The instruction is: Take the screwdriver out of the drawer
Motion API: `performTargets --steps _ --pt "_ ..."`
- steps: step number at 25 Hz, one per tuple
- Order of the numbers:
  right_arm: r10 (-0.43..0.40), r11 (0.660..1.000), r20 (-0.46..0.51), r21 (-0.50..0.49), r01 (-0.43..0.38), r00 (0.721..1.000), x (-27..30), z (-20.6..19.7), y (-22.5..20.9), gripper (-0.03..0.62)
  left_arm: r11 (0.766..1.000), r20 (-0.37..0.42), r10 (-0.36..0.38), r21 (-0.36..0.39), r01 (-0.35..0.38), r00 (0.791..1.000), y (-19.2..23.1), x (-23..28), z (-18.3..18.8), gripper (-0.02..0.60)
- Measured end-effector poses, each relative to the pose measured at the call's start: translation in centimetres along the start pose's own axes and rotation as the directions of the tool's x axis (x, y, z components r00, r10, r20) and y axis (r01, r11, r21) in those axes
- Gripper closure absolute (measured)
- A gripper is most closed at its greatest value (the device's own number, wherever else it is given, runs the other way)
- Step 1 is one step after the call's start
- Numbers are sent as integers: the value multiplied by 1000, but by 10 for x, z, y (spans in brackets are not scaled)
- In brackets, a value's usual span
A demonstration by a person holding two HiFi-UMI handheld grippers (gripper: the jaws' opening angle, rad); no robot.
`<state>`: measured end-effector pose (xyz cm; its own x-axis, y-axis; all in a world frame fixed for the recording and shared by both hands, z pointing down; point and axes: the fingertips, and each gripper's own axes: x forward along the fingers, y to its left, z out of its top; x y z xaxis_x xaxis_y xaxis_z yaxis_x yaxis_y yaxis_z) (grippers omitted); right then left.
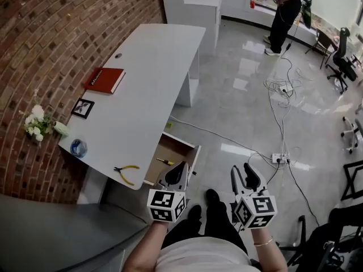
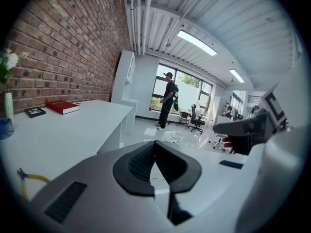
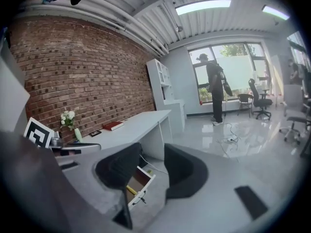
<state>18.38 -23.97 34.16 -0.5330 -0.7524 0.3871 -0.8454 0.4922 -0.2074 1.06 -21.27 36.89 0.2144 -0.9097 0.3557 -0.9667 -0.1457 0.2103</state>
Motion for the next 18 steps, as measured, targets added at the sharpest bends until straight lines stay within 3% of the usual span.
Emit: performTargets --steps 5,10,14,18 --pt "115 992 -42 -36 -117 992 32 5 9 447 993 15 115 -37 -115 993 18 -5 0 588" --pt "261 959 -89 -92 -269 961 64 13 28 447 960 33 270 -88 -266 962 42 -19 1 588" --pt "387 905 -155 -123 -407 909 84 8 50 447 918 35 379 -137 -371 925 55 -29 -2 588" --pt "510 820 -250 -149 -553 823 102 0 75 447 850 30 502 -200 -486 865 60 -46 -8 588"
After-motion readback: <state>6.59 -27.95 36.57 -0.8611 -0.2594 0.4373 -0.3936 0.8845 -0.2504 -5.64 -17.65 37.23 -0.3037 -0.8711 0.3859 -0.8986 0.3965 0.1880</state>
